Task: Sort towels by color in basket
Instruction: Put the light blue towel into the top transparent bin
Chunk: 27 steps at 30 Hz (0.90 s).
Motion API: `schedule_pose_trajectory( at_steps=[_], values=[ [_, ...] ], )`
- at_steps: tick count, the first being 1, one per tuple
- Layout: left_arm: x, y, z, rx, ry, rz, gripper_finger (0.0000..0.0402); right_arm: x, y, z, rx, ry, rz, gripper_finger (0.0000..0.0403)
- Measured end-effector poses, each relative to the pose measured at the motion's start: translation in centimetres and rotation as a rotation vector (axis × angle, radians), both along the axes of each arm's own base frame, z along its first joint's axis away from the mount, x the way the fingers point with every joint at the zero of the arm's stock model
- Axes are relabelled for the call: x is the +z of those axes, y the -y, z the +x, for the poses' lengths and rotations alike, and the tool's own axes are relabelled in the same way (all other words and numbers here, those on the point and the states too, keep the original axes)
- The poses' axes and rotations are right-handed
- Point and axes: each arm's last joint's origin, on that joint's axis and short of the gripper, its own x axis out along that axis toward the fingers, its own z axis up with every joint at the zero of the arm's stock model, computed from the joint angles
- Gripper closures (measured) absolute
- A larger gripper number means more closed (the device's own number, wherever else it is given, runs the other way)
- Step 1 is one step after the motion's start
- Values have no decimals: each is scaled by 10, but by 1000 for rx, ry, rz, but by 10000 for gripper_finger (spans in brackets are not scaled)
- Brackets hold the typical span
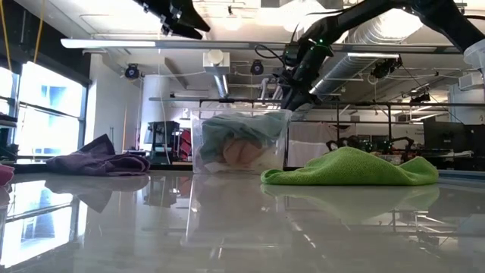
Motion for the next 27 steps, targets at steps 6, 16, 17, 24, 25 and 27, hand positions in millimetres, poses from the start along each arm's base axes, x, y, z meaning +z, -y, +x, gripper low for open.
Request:
schedule_pose_trajectory(
  at_steps=[6, 16, 17, 24, 25, 27],
  values=[
    [3, -1, 1, -2, 23, 25, 104, 0, -5, 4, 15, -7, 8, 370],
    [5, -4, -1, 8, 34, 41, 104, 0, -21, 20, 108, 28, 28, 400],
    [4, -4, -1, 8, 34, 41, 104, 0, -24, 24, 96, 21, 25, 401],
    [4, -4, -1, 8, 34, 41, 104, -21, -43, 66, -32, -63, -72, 402],
    [4, -4, -1, 8, 34, 41, 104, -24, -46, 71, -38, -79, -94, 402],
    [4, -4, -1, 8, 33, 41, 104, -29, -53, 81, -50, -95, -128, 402]
  ],
)
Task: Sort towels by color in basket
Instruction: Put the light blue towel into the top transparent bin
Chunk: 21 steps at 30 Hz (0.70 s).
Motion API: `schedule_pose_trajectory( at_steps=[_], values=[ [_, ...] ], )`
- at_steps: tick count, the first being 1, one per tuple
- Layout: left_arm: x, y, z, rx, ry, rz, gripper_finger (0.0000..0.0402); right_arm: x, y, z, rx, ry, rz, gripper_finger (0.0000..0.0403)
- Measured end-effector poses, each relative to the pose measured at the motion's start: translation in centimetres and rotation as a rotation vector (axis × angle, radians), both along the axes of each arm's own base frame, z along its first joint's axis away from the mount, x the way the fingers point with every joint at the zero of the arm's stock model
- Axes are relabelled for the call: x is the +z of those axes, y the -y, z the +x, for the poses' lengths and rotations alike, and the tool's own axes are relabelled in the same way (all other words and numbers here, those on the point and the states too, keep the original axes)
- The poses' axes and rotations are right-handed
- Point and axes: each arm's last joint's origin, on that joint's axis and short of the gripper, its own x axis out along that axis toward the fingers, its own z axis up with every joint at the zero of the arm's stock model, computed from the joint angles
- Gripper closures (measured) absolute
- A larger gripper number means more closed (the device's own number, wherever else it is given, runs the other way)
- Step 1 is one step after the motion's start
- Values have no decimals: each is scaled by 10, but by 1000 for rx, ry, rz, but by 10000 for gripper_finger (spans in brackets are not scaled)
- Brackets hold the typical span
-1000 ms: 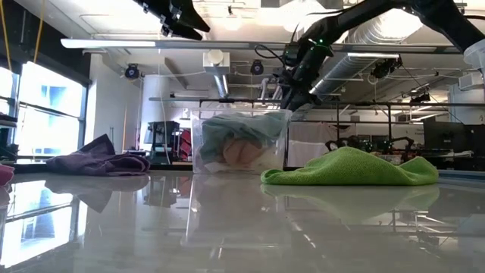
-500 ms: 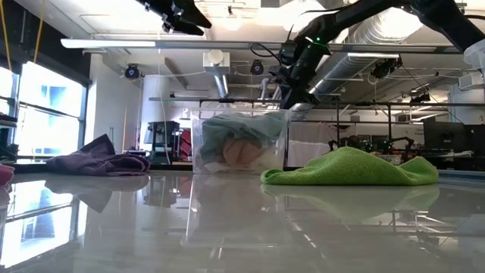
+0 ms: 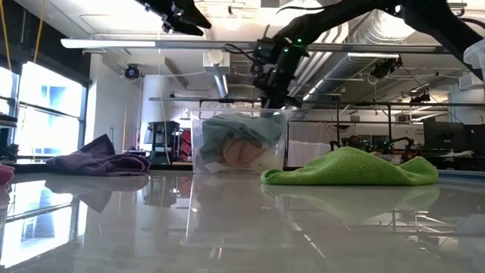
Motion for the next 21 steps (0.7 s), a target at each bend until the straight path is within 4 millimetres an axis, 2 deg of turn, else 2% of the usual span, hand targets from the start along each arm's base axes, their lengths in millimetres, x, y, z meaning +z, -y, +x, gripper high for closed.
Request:
schedule_pose_trajectory(
  at_steps=[4, 10, 13, 16, 21],
  values=[
    [0, 0, 0, 0, 0, 0, 104, -8, -9, 10, 11, -28, -6, 402],
    [0, 0, 0, -4, 0, -1, 104, -30, -4, 14, -11, -85, 17, 402],
    [0, 0, 0, -4, 0, -2, 104, -30, -4, 15, -11, -84, 8, 402],
    [0, 0, 0, -4, 0, -2, 104, -19, -5, 14, -10, -74, 4, 403],
    [0, 0, 0, -4, 0, -3, 104, 26, -3, 6, 8, -46, -41, 402]
  ],
)
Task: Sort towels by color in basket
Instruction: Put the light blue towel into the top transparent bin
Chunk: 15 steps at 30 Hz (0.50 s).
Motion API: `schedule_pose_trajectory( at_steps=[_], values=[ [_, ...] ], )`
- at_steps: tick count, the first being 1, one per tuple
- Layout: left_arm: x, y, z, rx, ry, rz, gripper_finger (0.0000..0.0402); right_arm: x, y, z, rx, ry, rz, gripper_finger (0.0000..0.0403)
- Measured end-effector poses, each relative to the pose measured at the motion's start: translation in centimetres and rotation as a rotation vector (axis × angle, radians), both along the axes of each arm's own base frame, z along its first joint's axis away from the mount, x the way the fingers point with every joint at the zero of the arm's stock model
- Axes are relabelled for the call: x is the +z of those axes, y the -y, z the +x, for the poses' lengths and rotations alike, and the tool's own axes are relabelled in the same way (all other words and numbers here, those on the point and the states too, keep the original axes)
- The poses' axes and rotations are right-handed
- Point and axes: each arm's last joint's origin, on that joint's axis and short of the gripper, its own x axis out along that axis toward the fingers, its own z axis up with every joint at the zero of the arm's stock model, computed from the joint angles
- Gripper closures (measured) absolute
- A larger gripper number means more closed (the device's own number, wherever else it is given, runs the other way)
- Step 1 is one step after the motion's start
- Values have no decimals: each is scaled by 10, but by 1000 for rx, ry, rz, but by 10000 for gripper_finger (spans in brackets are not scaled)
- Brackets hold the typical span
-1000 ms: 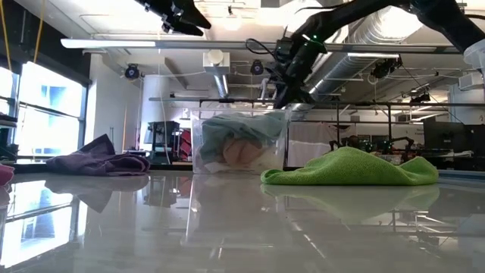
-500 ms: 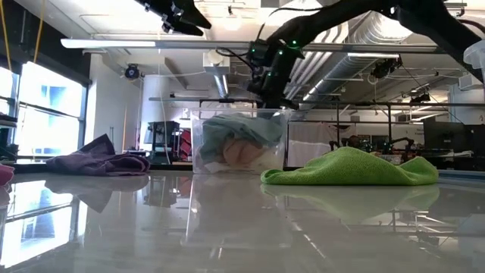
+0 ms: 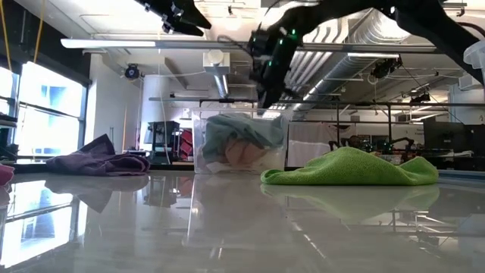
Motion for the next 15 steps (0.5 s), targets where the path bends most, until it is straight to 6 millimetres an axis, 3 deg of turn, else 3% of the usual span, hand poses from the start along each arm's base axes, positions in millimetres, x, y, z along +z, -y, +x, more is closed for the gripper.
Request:
schedule_pose_trajectory(
  at_steps=[6, 11, 15],
  values=[
    [0, 0, 0, 0, 0, 0, 104, 34, 26, -41, -79, -58, 13, 369],
    [0, 0, 0, -1, -1, -1, 104, 30, 61, -82, -109, 16, 193, 297],
    [0, 0, 0, 0, -1, -2, 104, 15, 69, -90, -93, 69, 313, 257]
  ],
)
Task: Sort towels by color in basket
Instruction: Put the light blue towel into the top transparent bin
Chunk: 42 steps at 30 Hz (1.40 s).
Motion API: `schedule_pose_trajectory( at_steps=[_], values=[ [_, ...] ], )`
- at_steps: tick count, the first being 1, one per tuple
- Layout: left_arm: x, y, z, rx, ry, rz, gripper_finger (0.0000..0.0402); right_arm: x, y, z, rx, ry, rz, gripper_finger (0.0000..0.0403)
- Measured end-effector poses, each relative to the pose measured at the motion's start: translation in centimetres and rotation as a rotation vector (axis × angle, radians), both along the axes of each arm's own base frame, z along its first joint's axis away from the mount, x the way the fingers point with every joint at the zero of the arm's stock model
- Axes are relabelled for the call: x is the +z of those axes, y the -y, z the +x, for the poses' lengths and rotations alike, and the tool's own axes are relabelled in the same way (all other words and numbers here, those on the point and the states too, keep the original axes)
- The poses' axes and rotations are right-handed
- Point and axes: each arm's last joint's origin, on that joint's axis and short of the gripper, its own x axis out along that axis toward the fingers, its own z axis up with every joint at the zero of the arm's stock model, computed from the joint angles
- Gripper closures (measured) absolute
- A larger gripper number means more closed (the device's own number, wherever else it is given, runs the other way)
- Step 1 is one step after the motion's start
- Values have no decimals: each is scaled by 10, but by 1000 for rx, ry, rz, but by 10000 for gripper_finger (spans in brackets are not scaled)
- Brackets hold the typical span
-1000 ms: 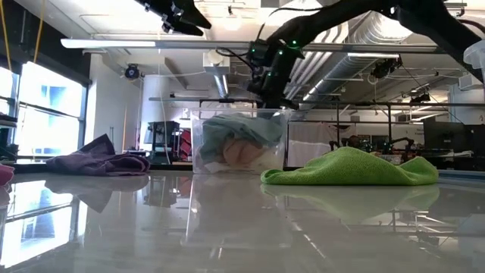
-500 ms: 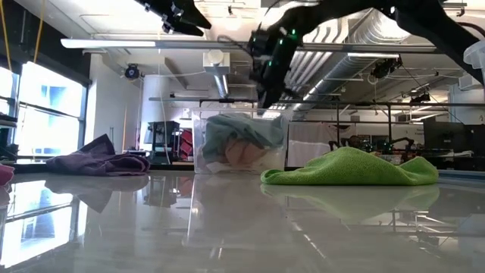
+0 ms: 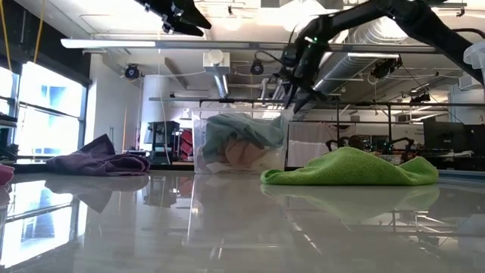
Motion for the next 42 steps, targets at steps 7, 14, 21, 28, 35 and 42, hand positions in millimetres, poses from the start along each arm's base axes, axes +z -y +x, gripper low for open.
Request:
schedule_pose_trajectory(
  at_steps=[7, 14, 21, 28, 35, 42],
  values=[
    [0, 0, 0, 0, 1, 0, 104, -25, -5, 16, 42, 43, 44, 251],
    [0, 0, 0, 1, 1, 0, 104, -27, -12, 26, 43, 30, 24, 299],
    [0, 0, 0, 1, 1, 0, 104, -16, -13, 26, 14, 16, -13, 361],
    [0, 0, 0, 1, 1, 0, 104, 0, -15, 30, 55, 51, -69, 399],
    [0, 0, 0, 1, 1, 1, 104, 2, -37, 55, 252, 118, -126, 400],
    [0, 0, 0, 1, 1, 2, 104, 0, -76, 100, 515, 225, -272, 401]
  ],
)
